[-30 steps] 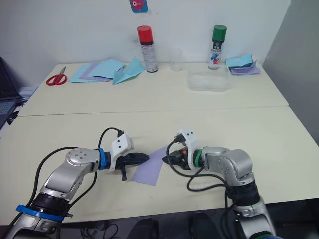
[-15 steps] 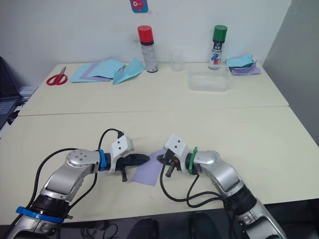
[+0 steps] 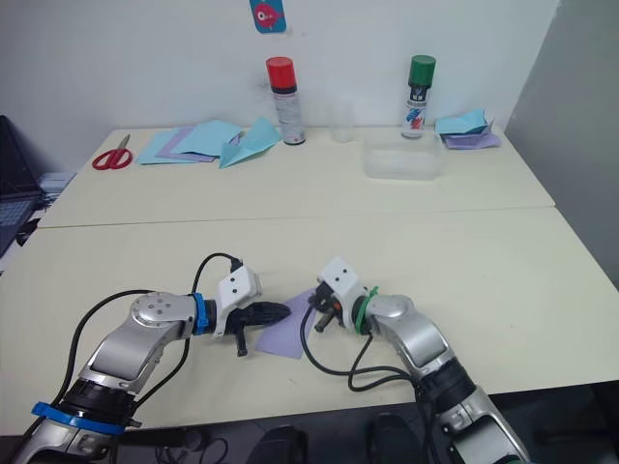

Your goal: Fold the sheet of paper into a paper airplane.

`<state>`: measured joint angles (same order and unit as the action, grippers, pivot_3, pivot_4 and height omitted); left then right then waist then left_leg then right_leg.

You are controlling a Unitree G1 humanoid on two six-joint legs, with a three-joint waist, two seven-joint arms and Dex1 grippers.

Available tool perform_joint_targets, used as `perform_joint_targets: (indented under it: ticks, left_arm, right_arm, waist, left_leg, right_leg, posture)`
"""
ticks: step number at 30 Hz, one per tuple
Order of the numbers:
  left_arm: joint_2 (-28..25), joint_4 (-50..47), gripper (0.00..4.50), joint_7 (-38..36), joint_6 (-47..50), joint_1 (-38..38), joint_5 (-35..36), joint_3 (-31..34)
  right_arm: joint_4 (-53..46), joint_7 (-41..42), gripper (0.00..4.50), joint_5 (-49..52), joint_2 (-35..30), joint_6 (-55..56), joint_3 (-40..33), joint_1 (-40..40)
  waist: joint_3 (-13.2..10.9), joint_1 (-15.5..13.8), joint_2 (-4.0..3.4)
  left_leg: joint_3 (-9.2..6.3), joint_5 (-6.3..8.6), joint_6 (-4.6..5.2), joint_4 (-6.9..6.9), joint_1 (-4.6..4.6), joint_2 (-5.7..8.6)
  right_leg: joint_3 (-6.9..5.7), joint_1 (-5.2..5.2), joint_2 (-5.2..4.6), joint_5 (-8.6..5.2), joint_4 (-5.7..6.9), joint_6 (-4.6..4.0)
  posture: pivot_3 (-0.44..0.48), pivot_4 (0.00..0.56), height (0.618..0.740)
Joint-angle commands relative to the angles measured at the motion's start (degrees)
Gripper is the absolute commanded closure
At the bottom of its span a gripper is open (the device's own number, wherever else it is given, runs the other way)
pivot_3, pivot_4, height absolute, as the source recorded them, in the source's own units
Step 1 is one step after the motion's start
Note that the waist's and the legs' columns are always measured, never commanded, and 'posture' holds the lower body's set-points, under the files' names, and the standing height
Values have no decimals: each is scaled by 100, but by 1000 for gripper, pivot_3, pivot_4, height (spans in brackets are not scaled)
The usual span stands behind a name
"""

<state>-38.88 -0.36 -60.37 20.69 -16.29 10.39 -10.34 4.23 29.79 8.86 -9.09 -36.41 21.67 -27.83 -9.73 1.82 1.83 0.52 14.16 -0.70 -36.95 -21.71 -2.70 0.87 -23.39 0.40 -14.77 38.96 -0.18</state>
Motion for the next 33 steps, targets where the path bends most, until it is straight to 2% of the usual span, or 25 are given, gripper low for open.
perform_joint_targets:
  ticks: [1, 12, 16, 20, 25, 33]
  left_arm:
    - [-61, 109, 4500, -68, 75, 150, -126, -178]
    - [-28, 157, 4500, -57, 73, 94, -145, -213]
    - [-27, 203, 4500, -68, 56, 58, -150, -217]
    - [-22, 238, 4500, -88, 43, 38, -161, -209]
    - [23, 202, 4500, -60, 48, 72, -164, -232]
    - [-45, 43, 4500, -36, 125, 201, -123, -182]
  right_arm:
    - [457, -343, 4465, -195, -15, -46, -323, -57]
    - [851, -386, 4465, -203, 59, 483, -624, -299]
    - [-275, 431, 4465, 481, -125, -99, -666, -205]
    - [-1108, 827, 4465, 857, -417, -677, -649, -175]
    - [-1073, 979, 4465, 550, -471, -510, -2, -50]
    - [-652, 929, 4465, 30, -467, -213, 451, -55]
  waist:
    - [2, -2, -1]
    - [6, -4, -4]
    - [2, -11, -11]
    - [0, -9, -14]
    - [-1, -11, -14]
    - [-2, -11, -14]
  left_leg:
    - [0, 0, 0, 0, 0, 0]
    - [-1, 0, 0, 1, -1, 0]
    - [-2, 0, 0, 1, -9, 0]
    - [1, 0, 0, 4, -18, -1]
    - [-10, 0, 0, 7, -16, 0]
    - [0, 0, 0, 7, -23, 0]
  right_leg:
    - [1, 1, 0, 0, 0, 0]
    - [3, 5, -5, 0, -6, -1]
    - [3, 3, -7, -1, -9, -1]
    - [6, -4, -8, -2, -17, 0]
    - [-6, -3, -8, -3, -17, -2]
    - [4, -9, -10, -7, -24, -7]
  posture:
    - [0, 150, 740]
    - [0, 150, 740]
    - [0, 150, 740]
    - [0, 150, 740]
    - [0, 150, 740]
    - [0, 150, 740]
